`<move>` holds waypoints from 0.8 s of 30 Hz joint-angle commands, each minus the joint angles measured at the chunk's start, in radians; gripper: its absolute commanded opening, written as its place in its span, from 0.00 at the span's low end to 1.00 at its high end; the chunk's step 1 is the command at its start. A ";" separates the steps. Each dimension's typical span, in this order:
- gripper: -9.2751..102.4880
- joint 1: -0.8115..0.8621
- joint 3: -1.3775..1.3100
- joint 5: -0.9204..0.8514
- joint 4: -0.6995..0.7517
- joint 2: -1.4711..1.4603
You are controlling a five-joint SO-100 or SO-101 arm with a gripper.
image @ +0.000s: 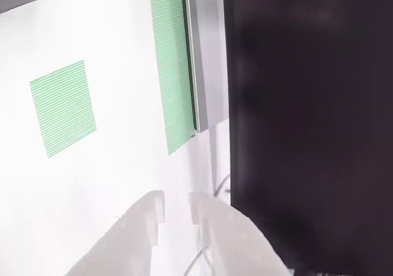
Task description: Stack 3 Blocks on the chosen place.
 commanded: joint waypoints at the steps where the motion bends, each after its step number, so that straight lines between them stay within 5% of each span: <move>1: 0.08 -0.038 -0.169 -0.112 0.055 -0.152; 7: 0.08 -0.140 -0.252 -0.512 0.156 -0.388; 17: 0.10 -0.259 -0.433 -0.862 0.364 -0.638; 24: 0.33 -0.365 -0.502 -0.940 0.454 -0.758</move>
